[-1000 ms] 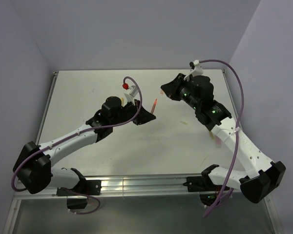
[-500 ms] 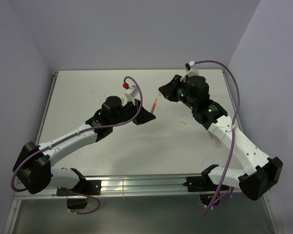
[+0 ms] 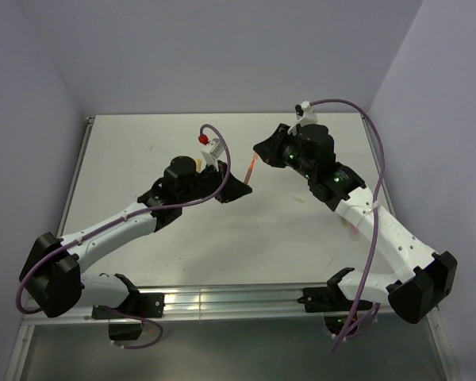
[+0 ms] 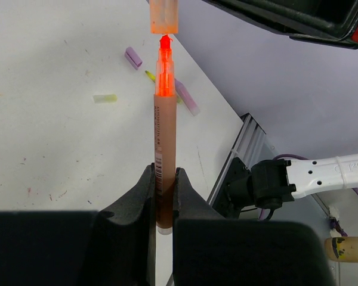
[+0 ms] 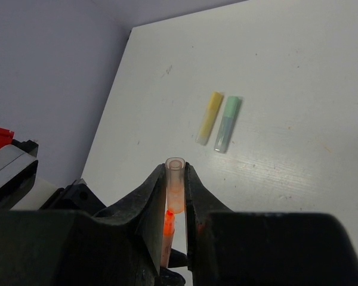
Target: Insert the pens into the pen caps
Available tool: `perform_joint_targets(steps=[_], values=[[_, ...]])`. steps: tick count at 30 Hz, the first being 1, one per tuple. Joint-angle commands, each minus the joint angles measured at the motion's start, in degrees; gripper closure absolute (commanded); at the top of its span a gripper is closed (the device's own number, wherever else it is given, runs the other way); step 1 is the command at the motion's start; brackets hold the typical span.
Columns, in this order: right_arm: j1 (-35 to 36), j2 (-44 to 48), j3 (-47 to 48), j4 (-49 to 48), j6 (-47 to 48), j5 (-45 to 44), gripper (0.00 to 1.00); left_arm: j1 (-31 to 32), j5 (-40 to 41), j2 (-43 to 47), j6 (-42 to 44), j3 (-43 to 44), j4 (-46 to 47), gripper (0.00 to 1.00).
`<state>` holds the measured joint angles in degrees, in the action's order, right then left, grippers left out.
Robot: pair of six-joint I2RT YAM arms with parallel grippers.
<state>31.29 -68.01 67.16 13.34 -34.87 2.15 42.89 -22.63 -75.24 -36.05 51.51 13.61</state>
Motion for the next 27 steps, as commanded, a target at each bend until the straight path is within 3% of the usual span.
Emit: perform_joint_targets(steps=[1,16,27], values=[[0.5,-0.1,0.5,-1.7,0.3,-1.1,1.0,0.3,0.5,2.0,1.5,2.6,0.7,1.0],[1.8,0.2,-0.5,-2.1,-0.7,0.0,1.0,0.2,1.6,2.5,1.9,2.7,0.7,1.0],[5.8,2.5,-4.8,-5.2,-2.7,-3.9,1.0,-0.3,2.9,5.2,1.7,1.5,1.9,1.0]])
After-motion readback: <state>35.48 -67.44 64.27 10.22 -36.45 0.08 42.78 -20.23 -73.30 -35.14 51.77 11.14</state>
